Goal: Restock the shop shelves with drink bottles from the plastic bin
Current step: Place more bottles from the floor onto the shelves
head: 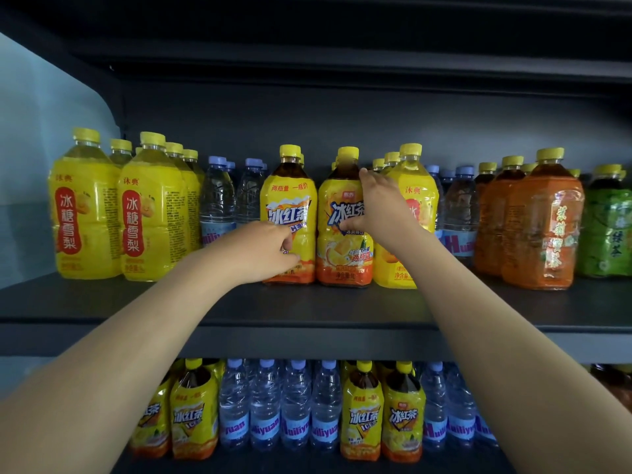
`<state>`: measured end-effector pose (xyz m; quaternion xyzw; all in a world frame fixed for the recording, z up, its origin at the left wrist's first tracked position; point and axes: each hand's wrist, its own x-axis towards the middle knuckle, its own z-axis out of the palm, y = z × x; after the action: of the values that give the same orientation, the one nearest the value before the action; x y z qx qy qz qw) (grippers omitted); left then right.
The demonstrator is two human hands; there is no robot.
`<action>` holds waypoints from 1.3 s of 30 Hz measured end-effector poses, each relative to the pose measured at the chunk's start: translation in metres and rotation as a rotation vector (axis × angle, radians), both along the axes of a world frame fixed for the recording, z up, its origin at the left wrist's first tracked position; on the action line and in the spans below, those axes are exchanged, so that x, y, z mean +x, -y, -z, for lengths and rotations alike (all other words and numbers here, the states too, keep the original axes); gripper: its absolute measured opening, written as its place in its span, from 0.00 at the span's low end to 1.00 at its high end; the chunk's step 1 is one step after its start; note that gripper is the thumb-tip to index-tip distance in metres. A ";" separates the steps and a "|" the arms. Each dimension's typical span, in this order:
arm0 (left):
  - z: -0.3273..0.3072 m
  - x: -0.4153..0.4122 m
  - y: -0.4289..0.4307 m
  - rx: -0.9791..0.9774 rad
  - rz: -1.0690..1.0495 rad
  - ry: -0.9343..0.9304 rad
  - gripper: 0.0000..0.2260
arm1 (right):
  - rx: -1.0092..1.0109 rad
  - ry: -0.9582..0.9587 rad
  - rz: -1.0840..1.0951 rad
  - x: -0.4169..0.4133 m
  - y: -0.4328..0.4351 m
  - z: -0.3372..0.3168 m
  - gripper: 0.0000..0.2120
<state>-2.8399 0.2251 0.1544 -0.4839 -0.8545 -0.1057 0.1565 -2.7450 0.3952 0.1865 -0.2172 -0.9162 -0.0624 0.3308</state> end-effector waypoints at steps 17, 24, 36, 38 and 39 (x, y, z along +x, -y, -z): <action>0.000 -0.003 0.025 0.005 -0.055 0.038 0.08 | -0.184 -0.210 -0.091 0.001 0.004 0.018 0.43; 0.004 0.001 0.044 -0.003 -0.099 0.048 0.12 | -0.237 -0.426 -0.150 0.004 0.014 0.042 0.32; 0.014 0.031 0.078 0.047 -0.159 0.051 0.12 | -0.575 -0.337 -0.343 0.027 0.043 0.057 0.26; 0.015 0.044 0.083 0.069 -0.186 0.048 0.13 | -0.625 -0.319 -0.399 0.031 0.045 0.060 0.25; 0.015 0.051 0.085 0.078 -0.200 0.050 0.13 | -0.636 -0.307 -0.422 0.034 0.046 0.062 0.25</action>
<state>-2.7893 0.1397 0.1390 -0.3867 -0.8974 -0.1348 0.1639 -2.7108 0.3491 0.1250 -0.1229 -0.8543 0.3263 0.3854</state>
